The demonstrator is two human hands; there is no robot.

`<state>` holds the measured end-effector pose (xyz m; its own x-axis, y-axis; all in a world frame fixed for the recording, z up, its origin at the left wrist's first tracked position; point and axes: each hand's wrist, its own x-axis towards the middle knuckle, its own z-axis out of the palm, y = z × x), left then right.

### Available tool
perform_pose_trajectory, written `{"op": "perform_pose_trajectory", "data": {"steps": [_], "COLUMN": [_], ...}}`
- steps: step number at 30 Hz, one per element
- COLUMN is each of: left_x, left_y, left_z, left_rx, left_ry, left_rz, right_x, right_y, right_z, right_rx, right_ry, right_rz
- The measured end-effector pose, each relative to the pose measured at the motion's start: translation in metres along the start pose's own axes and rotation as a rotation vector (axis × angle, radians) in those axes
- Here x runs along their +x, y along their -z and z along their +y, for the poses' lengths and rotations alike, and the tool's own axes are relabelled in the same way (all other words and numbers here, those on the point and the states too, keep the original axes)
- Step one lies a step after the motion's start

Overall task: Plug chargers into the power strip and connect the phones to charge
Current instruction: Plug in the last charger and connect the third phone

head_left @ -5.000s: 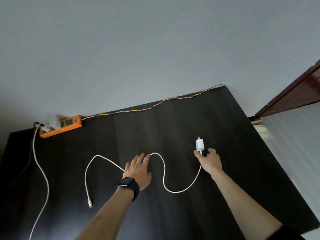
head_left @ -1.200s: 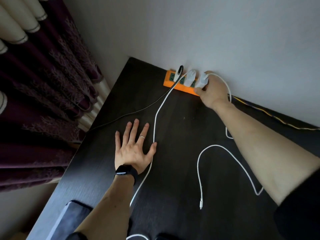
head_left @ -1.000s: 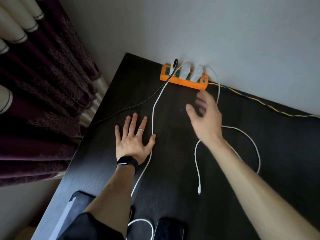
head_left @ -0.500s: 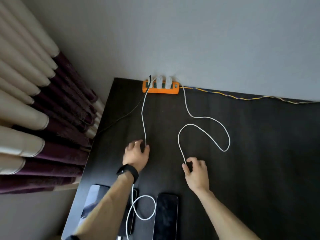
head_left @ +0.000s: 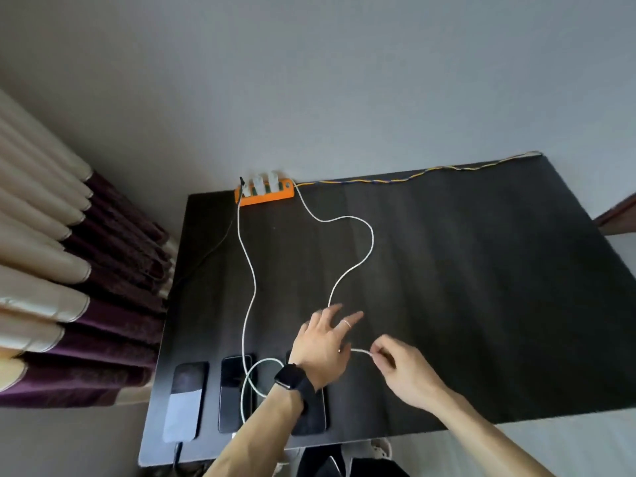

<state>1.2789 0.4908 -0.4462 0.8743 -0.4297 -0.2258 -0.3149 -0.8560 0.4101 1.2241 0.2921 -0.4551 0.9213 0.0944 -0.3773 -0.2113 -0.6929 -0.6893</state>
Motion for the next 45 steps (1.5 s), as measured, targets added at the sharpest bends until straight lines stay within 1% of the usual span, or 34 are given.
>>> {"op": "perform_pose_trajectory", "data": {"steps": [2, 4, 6, 8, 10, 11, 13, 16, 18, 20, 22, 23, 24, 26, 28, 29, 31, 36, 38, 40, 42, 43, 44, 45], "left_x": [-0.005, -0.011, -0.017, -0.024, -0.033, -0.037, -0.039, -0.035, -0.033, -0.033, -0.037, -0.040, -0.045, -0.055, -0.067, -0.071, -0.076, -0.069, -0.067, -0.064, -0.061, -0.059, -0.057, -0.058], "left_y": [-0.002, 0.000, 0.005, 0.008, 0.007, 0.006, 0.003, -0.002, -0.008, -0.019, -0.033, -0.041, -0.048, -0.064, -0.079, -0.085, -0.093, -0.110, -0.117, -0.119, -0.114, -0.108, -0.097, -0.083], "left_z": [0.018, 0.034, 0.055, 0.073, 0.093, 0.101, 0.110, 0.116, 0.115, 0.106, 0.087, 0.074, 0.061, 0.036, 0.014, 0.006, -0.008, -0.011, -0.009, -0.012, -0.019, -0.021, -0.021, -0.020], "left_rx": [0.072, 0.024, -0.139, -0.364, -0.537, -0.593, -0.640, -0.645, -0.632, -0.601, -0.590, -0.589, -0.576, -0.505, -0.405, -0.367, -0.324, -0.237, -0.183, -0.187, -0.258, -0.345, -0.499, -0.732], "left_ry": [-0.130, -0.133, -0.084, -0.048, -0.043, -0.047, -0.050, -0.032, -0.002, 0.083, 0.274, 0.397, 0.524, 0.726, 0.869, 0.911, 0.963, 0.953, 0.947, 0.963, 1.028, 1.064, 1.097, 1.114], "left_rz": [-0.050, -0.036, -0.012, 0.016, 0.008, -0.011, -0.050, -0.092, -0.070, 0.043, 0.166, 0.194, 0.191, 0.118, 0.038, 0.023, 0.002, 0.023, -0.013, -0.034, -0.045, -0.053, -0.056, -0.036], "right_x": [-0.030, -0.044, -0.052, -0.056, -0.065, -0.070, -0.073, -0.075, -0.073, -0.074, -0.075, -0.076, -0.077, -0.081, -0.084, -0.087, -0.089, -0.092, -0.093, -0.093, -0.091, -0.091, -0.092, -0.092], "right_y": [0.021, 0.041, 0.058, 0.068, 0.073, 0.075, 0.076, 0.075, 0.074, 0.071, 0.066, 0.062, 0.059, 0.051, 0.040, 0.035, 0.022, 0.006, 0.002, 0.001, 0.003, 0.006, 0.012, 0.017], "right_z": [0.008, 0.013, 0.018, 0.016, 0.014, 0.013, 0.010, 0.007, 0.008, 0.010, 0.014, 0.015, 0.017, 0.021, 0.025, 0.027, 0.030, 0.035, 0.036, 0.034, 0.033, 0.032, 0.031, 0.031], "right_rx": [0.038, 0.139, 0.289, 0.505, 0.695, 0.748, 0.826, 0.906, 0.923, 0.908, 0.874, 0.867, 0.863, 0.831, 0.737, 0.686, 0.611, 0.445, 0.428, 0.470, 0.533, 0.563, 0.607, 0.676], "right_ry": [0.049, 0.044, 0.028, 0.016, 0.028, 0.039, 0.037, 0.023, 0.019, -0.006, -0.055, -0.081, -0.106, -0.133, -0.152, -0.163, -0.183, -0.216, -0.237, -0.259, -0.265, -0.265, -0.261, -0.263], "right_rz": [0.055, 0.139, 0.269, 0.361, 0.412, 0.439, 0.454, 0.444, 0.467, 0.483, 0.475, 0.469, 0.465, 0.468, 0.466, 0.467, 0.437, 0.328, 0.299, 0.269, 0.235, 0.221, 0.210, 0.201]}}
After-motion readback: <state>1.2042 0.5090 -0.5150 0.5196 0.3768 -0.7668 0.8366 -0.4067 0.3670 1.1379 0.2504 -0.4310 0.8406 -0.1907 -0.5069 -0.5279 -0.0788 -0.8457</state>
